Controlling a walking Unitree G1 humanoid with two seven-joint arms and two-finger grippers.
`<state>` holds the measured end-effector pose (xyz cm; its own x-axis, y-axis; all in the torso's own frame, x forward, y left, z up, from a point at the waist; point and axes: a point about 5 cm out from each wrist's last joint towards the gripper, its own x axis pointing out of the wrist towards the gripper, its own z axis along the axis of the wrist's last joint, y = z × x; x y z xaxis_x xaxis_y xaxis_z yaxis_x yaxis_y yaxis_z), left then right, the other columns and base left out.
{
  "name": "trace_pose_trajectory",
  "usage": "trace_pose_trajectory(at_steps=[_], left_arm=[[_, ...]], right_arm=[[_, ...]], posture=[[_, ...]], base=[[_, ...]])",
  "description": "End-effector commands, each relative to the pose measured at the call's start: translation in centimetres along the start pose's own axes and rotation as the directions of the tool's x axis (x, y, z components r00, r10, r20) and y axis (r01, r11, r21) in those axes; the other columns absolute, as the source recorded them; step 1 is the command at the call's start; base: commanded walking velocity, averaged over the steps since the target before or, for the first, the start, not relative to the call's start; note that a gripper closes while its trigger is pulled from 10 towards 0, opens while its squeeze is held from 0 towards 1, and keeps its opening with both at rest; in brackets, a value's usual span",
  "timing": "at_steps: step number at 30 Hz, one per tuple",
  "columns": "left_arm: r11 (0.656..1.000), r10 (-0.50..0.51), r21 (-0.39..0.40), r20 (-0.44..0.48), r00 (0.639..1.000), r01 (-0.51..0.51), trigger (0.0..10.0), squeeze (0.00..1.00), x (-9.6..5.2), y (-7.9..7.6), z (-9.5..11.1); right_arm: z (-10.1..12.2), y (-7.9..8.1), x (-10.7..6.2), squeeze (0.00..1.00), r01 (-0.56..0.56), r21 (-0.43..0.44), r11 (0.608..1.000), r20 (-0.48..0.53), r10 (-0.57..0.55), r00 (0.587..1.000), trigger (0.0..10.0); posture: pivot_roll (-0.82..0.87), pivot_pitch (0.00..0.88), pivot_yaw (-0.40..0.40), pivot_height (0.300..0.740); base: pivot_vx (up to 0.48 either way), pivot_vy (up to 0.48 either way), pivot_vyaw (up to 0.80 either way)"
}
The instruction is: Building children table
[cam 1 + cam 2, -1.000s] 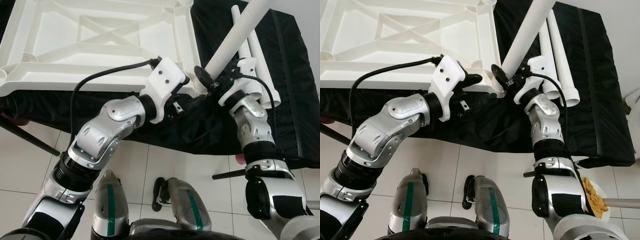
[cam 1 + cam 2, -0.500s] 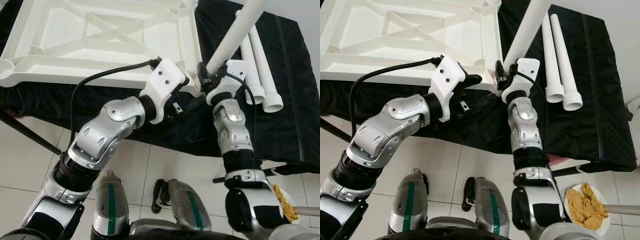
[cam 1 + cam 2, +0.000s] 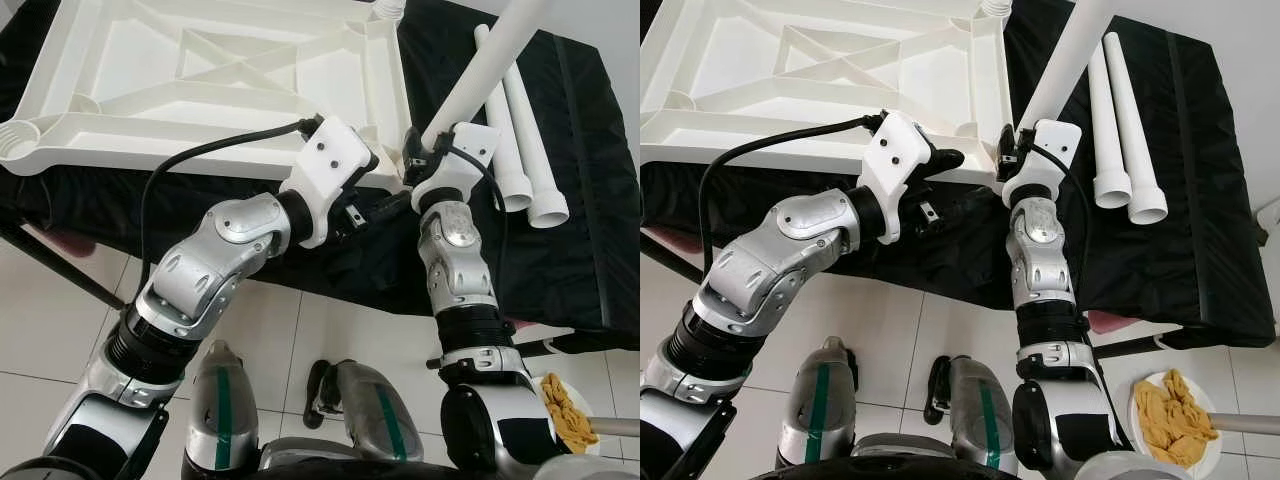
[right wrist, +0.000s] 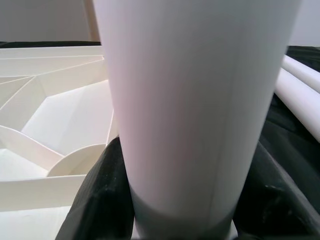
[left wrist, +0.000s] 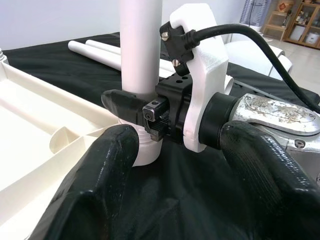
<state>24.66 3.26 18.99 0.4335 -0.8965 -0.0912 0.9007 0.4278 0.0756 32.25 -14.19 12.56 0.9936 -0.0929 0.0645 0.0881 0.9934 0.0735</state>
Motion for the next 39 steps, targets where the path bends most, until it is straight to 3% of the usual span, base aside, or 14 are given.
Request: trace_pose_trajectory(at_steps=[1,3,4,18,21,22,26,27,31,34,39], left_arm=[[0.999,-0.054,0.000,-0.006,0.999,0.054,10.0,0.00,0.1,-0.6,-0.1],[0.999,-0.053,0.000,-0.006,0.999,0.053,10.0,0.00,0.1,-0.5,-0.1],[0.999,-0.052,0.000,-0.006,0.999,0.052,10.0,0.00,0.1,-0.5,-0.1],[1.000,-0.018,0.009,-0.014,1.000,0.018,10.0,0.00,0.0,0.2,-0.2],[1.000,-0.004,0.013,-0.017,1.000,0.004,10.0,0.00,-0.1,0.5,-0.3],[1.000,0.002,0.015,-0.018,1.000,-0.001,10.0,0.00,-0.2,0.6,-0.3],[1.000,0.009,0.018,-0.020,1.000,-0.009,10.0,0.00,-0.2,0.8,-0.2],[1.000,0.012,0.020,-0.022,1.000,-0.011,10.0,0.00,-0.3,0.9,-0.2],[1.000,0.015,0.023,-0.023,1.000,-0.014,10.0,0.00,-0.3,1.0,-0.2],[1.000,0.014,0.023,-0.023,1.000,-0.014,10.0,0.00,-0.3,1.1,-0.2],[1.000,0.013,0.026,-0.021,1.000,-0.012,10.0,0.00,-0.3,1.1,-0.1]], right_arm=[[-1.3,-1.9,-0.6,0.00,0.090,-0.047,0.995,-0.061,-0.092,0.994,10.0],[-1.2,-2.1,-0.5,0.00,0.092,-0.048,0.995,-0.060,-0.095,0.994,10.0],[-1.0,-2.2,-0.4,1.00,0.089,-0.039,0.995,-0.050,-0.091,0.995,10.0],[0.1,-2.2,-0.1,1.00,-0.003,-0.020,1.000,-0.016,0.003,1.000,10.0],[0.1,-2.5,0.1,1.00,-0.025,0.025,0.999,-0.047,0.026,0.999,10.0],[0.2,-2.5,0.2,0.00,-0.052,0.040,0.998,-0.055,0.054,0.997,10.0],[0.5,-2.9,0.3,0.00,-0.141,0.045,0.989,-0.038,0.143,0.989,10.0],[0.8,-3.3,0.4,0.00,-0.226,0.044,0.973,-0.011,0.227,0.974,10.0],[1.4,-4.3,0.7,0.00,-0.350,0.001,0.937,0.017,0.350,0.936,10.0],[1.4,-4.5,0.8,0.00,-0.374,-0.012,0.927,0.012,0.374,0.927,10.0],[1.3,-4.7,1.1,0.00,-0.515,-0.055,0.855,-0.021,0.515,0.857,10.0]], posture=[[0.13,0.019,-0.135,0.740],[0.13,0.019,-0.135,0.740],[0.13,0.022,-0.136,0.740],[0.13,0.031,-0.137,0.740],[0.12,0.037,-0.132,0.740],[0.12,0.038,-0.130,0.740],[0.12,0.041,-0.126,0.740],[0.12,0.041,-0.126,0.740],[0.12,0.040,-0.121,0.740],[0.12,0.040,-0.121,0.740],[0.12,0.039,-0.118,0.740]], base=[[0.000,0.000,0.00],[0.000,0.000,0.00],[0.000,0.000,0.00],[0.000,0.000,0.00],[0.000,0.000,0.00],[0.000,0.000,0.00],[0.000,0.000,0.00],[0.000,0.000,0.00],[0.000,0.000,0.00],[0.000,0.000,0.00],[0.000,0.000,0.00]])
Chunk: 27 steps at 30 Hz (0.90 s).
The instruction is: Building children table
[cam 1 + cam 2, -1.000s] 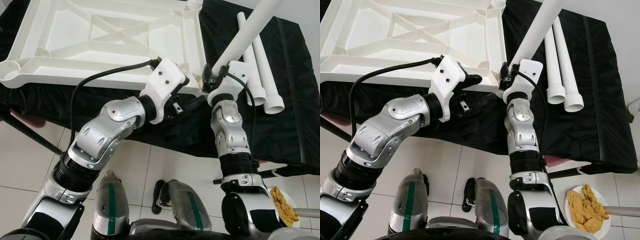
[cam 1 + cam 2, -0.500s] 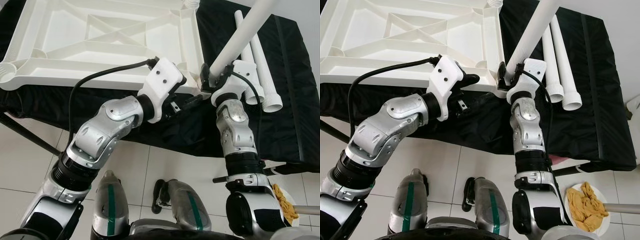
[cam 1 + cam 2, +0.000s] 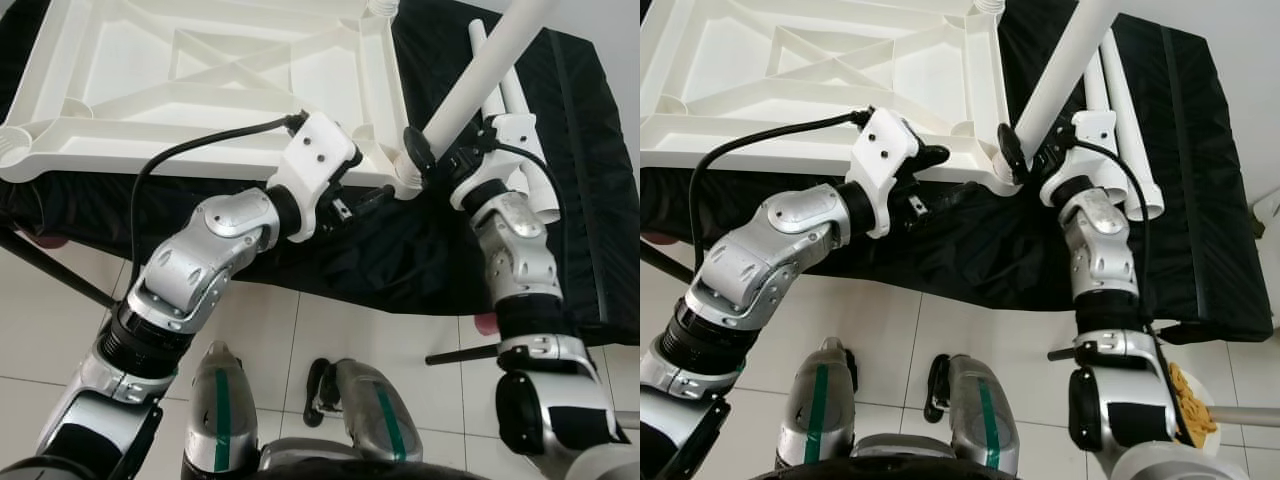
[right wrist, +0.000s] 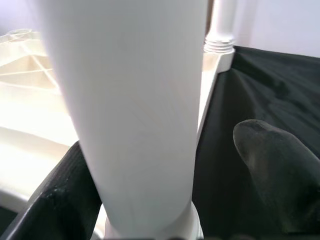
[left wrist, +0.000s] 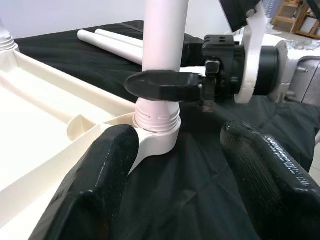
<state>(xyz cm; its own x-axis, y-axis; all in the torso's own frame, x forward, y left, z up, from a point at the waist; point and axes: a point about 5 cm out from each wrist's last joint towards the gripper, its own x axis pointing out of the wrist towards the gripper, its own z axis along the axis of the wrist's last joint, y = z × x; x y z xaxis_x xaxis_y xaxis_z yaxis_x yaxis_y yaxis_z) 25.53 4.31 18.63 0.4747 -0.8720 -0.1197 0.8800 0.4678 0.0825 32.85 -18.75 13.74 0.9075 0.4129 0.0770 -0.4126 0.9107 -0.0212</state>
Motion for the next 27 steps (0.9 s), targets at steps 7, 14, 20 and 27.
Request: trace_pose_trajectory(at_steps=[7,14,20,27], left_arm=[[0.999,-0.031,0.028,0.011,0.999,0.031,10.0,0.00,0.2,0.0,0.5],[0.999,-0.027,0.026,0.013,1.000,0.027,10.0,0.00,-0.1,0.0,0.6],[0.999,-0.024,0.024,0.016,1.000,0.023,10.0,0.00,-0.1,0.0,0.7],[0.999,-0.027,0.022,0.015,1.000,0.027,10.0,0.00,-0.1,-0.1,0.7]], right_arm=[[0.1,-0.8,0.5,0.00,-0.133,-0.021,0.991,-0.035,0.132,0.991,10.0],[0.5,-1.5,1.1,0.00,-0.192,-0.048,0.980,-0.050,0.190,0.980,10.0],[0.1,-2.0,1.0,0.00,-0.199,-0.052,0.979,-0.065,0.195,0.979,0.0],[-0.3,-2.2,0.8,0.00,-0.209,-0.034,0.977,-0.059,0.207,0.977,0.0]], posture=[[0.14,0.042,-0.115,0.740],[0.15,0.043,-0.116,0.740],[0.15,0.046,-0.118,0.740],[0.14,0.049,-0.113,0.740]], base=[[0.000,0.000,0.00],[0.000,0.000,0.00],[0.000,0.000,0.00],[0.000,0.000,0.00]])
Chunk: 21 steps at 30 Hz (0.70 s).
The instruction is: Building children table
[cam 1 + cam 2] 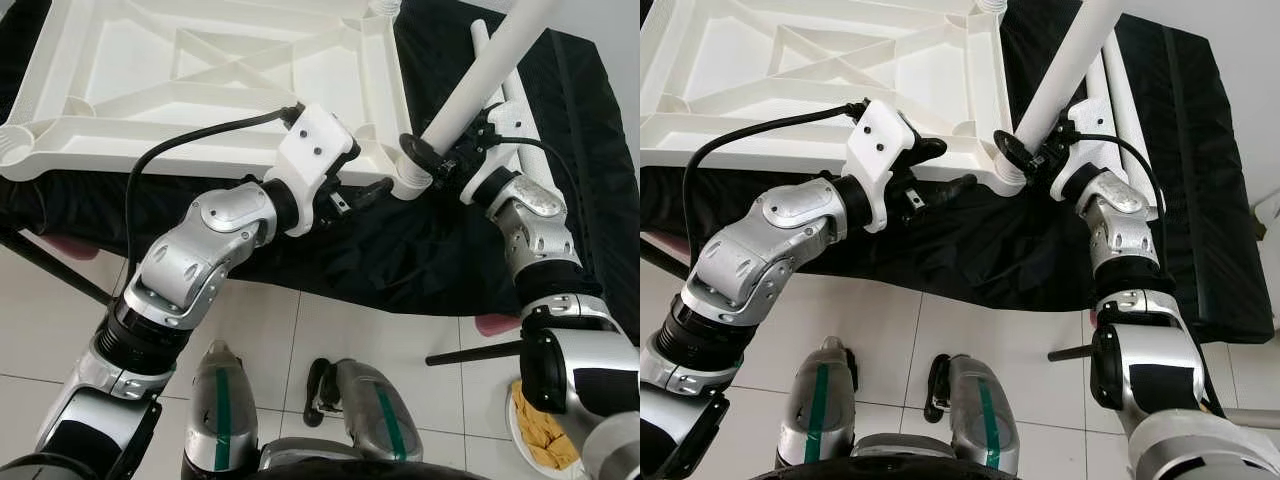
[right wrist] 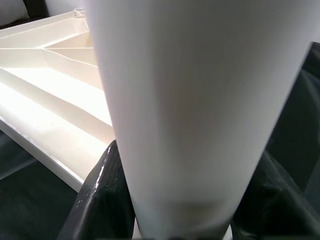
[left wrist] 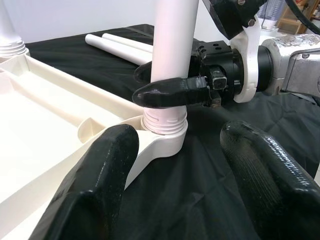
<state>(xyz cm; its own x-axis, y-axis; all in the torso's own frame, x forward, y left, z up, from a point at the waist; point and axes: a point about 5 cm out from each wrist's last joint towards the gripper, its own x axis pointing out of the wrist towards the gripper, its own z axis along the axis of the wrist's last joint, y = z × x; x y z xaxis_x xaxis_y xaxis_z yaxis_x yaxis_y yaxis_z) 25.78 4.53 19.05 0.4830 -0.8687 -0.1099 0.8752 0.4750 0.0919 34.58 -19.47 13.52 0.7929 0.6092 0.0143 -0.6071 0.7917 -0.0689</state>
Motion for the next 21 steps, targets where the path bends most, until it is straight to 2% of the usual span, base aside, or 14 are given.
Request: trace_pose_trajectory(at_steps=[1,2,3,5,6,11,14,15,21], left_arm=[[0.999,-0.036,0.013,0.006,0.999,0.036,10.0,0.00,0.0,-0.5,0.3],[0.999,-0.038,0.012,0.006,0.999,0.038,10.0,0.00,0.0,-0.5,0.3],[0.999,-0.040,0.012,0.005,0.999,0.040,10.0,0.00,0.0,-0.5,0.3],[0.999,-0.042,0.011,0.005,0.999,0.042,10.0,0.00,0.0,-0.6,0.3],[0.999,-0.043,0.010,0.004,0.999,0.043,10.0,0.00,0.0,-0.6,0.2],[0.999,-0.045,0.009,0.004,0.999,0.045,10.0,0.00,0.0,-0.7,0.2],[0.999,-0.048,0.007,0.004,0.999,0.048,10.0,0.00,0.0,-0.8,0.2],[0.999,-0.051,0.005,0.005,0.999,0.051,10.0,0.00,0.1,-0.9,0.1],[0.999,-0.053,0.001,0.005,0.999,0.053,10.0,0.00,0.1,-1.0,0.0]], right_arm=[[0.0,-0.7,-0.6,0.00,0.020,-0.002,1.000,-0.004,-0.021,1.000,0.0],[-0.1,-0.7,-0.7,0.00,0.019,0.000,1.000,-0.002,-0.019,1.000,0.0],[-0.2,-0.6,-0.7,0.00,0.021,0.003,1.000,-0.002,-0.021,1.000,1.8],[-0.3,-0.6,-0.7,0.00,0.023,0.004,1.000,-0.002,-0.023,1.000,1.8],[-0.5,-0.6,-0.7,0.00,0.040,0.014,0.999,-0.005,-0.040,0.999,10.0],[-0.5,-0.5,-0.7,0.00,0.049,0.018,0.999,-0.001,-0.049,0.999,10.0],[-0.4,-0.5,-0.6,0.00,0.097,0.039,0.995,0.023,-0.098,0.995,10.0],[-0.2,-0.3,-0.5,0.00,0.153,0.055,0.987,0.047,-0.155,0.987,10.0],[0.0,0.4,-0.2,0.00,0.233,0.075,0.970,0.084,-0.239,0.967,10.0]], posture=[[0.14,0.049,-0.113,0.740],[0.14,0.049,-0.113,0.740],[0.14,0.051,-0.112,0.740],[0.14,0.051,-0.113,0.740],[0.14,0.051,-0.114,0.740],[0.14,0.051,-0.116,0.740],[0.14,0.047,-0.123,0.740],[0.14,0.044,-0.125,0.740],[0.14,0.042,-0.127,0.740]], base=[[0.000,0.000,0.00],[0.000,0.000,0.00],[0.000,0.000,0.00],[0.000,0.000,0.00],[0.000,0.000,0.00],[0.000,0.000,0.00],[0.000,0.000,0.00],[0.000,0.000,0.00],[0.000,0.000,0.00]])
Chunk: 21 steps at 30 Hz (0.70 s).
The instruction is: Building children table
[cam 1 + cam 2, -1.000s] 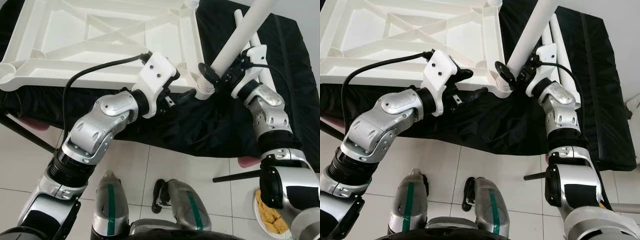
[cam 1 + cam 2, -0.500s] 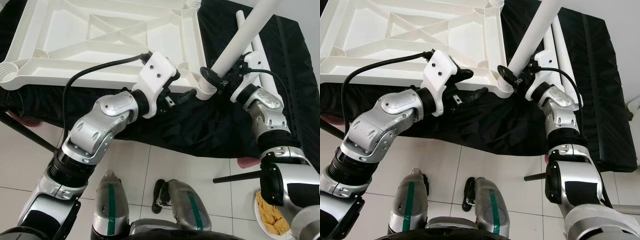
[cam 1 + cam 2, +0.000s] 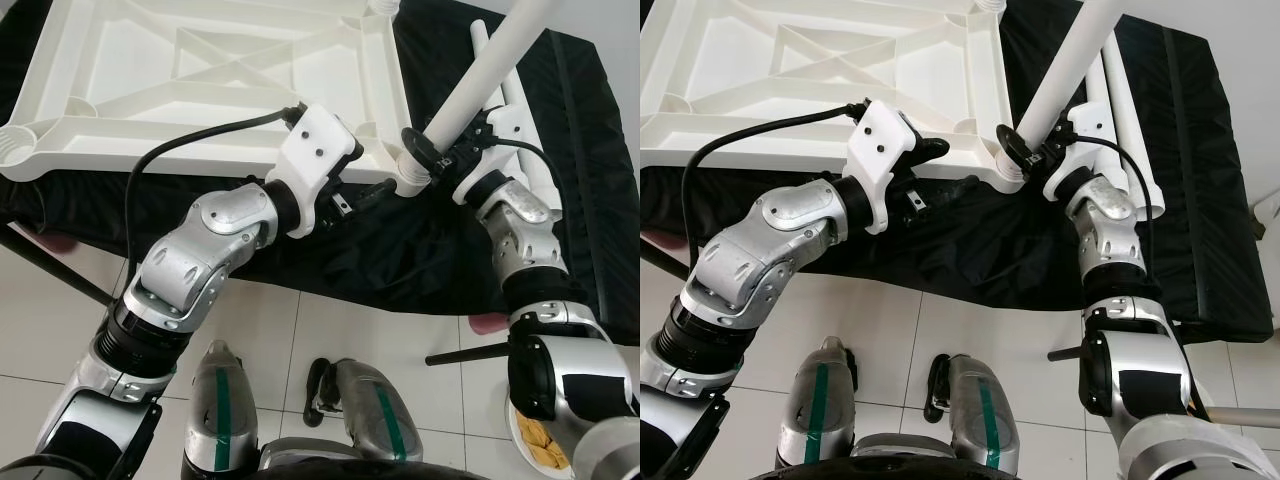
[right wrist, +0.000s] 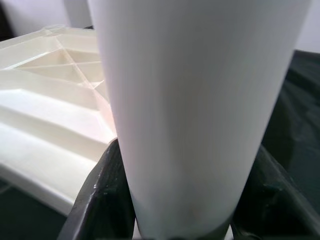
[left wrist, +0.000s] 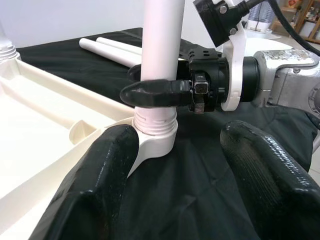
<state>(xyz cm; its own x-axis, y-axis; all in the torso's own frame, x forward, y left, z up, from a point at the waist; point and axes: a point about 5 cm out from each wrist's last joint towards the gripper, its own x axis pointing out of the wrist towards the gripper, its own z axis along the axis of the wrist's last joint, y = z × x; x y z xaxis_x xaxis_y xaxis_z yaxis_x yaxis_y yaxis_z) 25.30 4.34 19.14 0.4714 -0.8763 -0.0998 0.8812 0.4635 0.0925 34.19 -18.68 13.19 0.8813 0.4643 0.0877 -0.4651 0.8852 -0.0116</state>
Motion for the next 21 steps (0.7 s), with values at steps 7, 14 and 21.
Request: trace_pose_trajectory(at_steps=[7,14,21], left_arm=[[0.999,-0.045,-0.004,-0.007,0.999,0.045,10.0,0.00,0.2,-0.7,-0.2],[0.998,-0.062,0.005,-0.010,0.998,0.062,10.0,0.00,0.3,-0.9,-0.4],[0.998,-0.059,0.011,-0.007,0.998,0.059,10.0,0.00,0.4,-0.8,-0.4]], right_arm=[[0.4,0.2,-0.3,0.00,0.117,0.028,0.993,0.052,-0.119,0.992,10.0],[0.4,4.3,-0.1,0.00,0.381,-0.011,0.925,0.048,-0.380,0.924,10.0],[0.0,6.0,-0.1,0.00,0.466,-0.023,0.885,0.006,-0.466,0.885,10.0]], posture=[[0.14,0.039,-0.127,0.740],[0.13,0.029,-0.126,0.740],[0.13,0.024,-0.130,0.740]], base=[[0.000,0.000,0.00],[0.000,0.000,0.00],[0.000,0.000,0.00]])
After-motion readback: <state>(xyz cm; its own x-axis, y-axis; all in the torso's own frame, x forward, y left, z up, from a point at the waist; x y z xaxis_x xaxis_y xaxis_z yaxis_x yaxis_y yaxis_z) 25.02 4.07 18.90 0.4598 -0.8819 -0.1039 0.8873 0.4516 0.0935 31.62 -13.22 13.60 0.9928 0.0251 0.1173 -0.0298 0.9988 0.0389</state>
